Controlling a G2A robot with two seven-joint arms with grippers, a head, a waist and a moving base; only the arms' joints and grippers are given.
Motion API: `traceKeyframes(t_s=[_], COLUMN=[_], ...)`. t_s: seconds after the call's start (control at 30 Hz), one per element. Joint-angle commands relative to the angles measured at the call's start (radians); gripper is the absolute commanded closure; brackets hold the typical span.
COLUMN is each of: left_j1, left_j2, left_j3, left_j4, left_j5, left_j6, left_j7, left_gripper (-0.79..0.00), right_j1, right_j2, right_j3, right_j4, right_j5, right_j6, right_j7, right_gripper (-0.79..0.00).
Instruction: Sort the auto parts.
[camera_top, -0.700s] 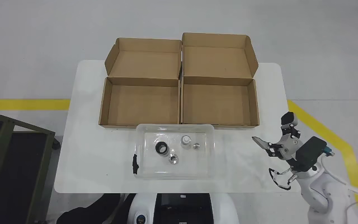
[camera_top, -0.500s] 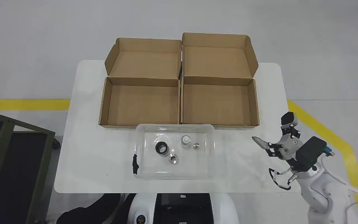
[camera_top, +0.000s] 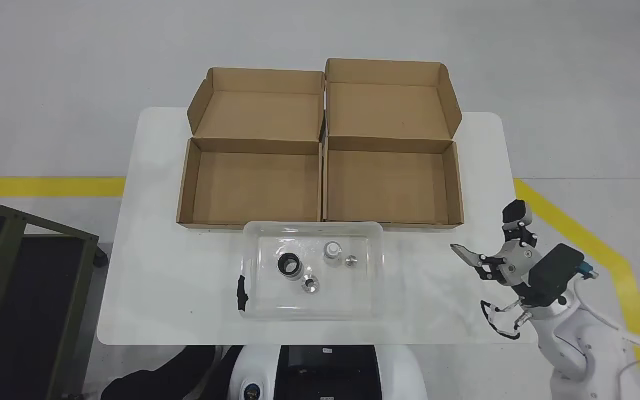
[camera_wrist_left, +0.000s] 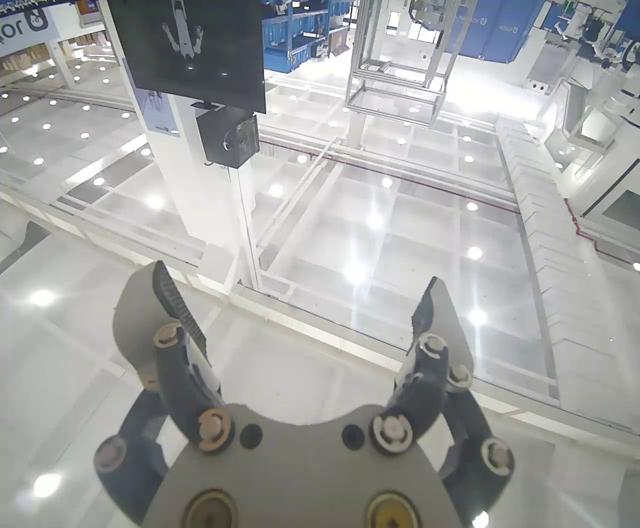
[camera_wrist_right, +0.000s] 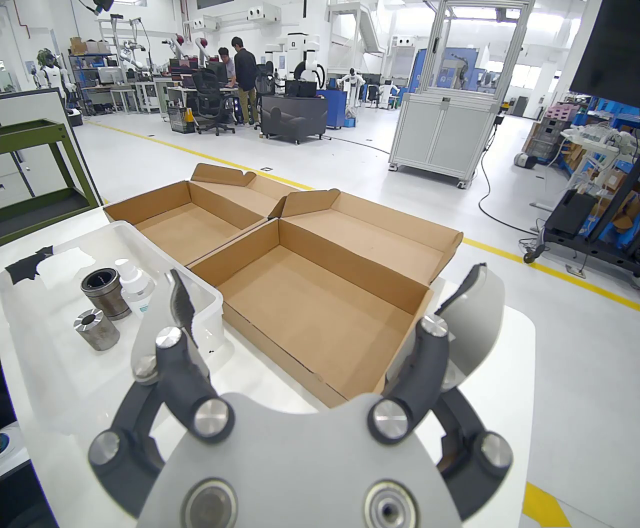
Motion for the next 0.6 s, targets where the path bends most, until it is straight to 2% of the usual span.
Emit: traceKeyframes(t_s=[0.0,0.23,0.57], left_j1=[0.0,0.0,0.0], left_j2=[0.0,0.0,0.0], left_j3=[0.0,0.0,0.0], left_j4=[0.0,0.0,0.0], left_j5=[0.0,0.0,0.0], left_j6=[0.0,0.0,0.0], left_j7=[0.0,0.0,0.0], left_gripper=[-0.785,-0.785,-0.785], right_j1=[0.0,0.002,0.077], right_j2=[0.0,0.0,0.01], right_j3=[0.0,-0.012,-0.109], right_j4=[0.0,0.003,-0.024], right_j5=[0.0,0.013,0.017], right_j6=[0.0,0.001,-0.058], right_j7=[0.0,0.012,0.156], right_gripper=[-0.784,-0.785,-0.785])
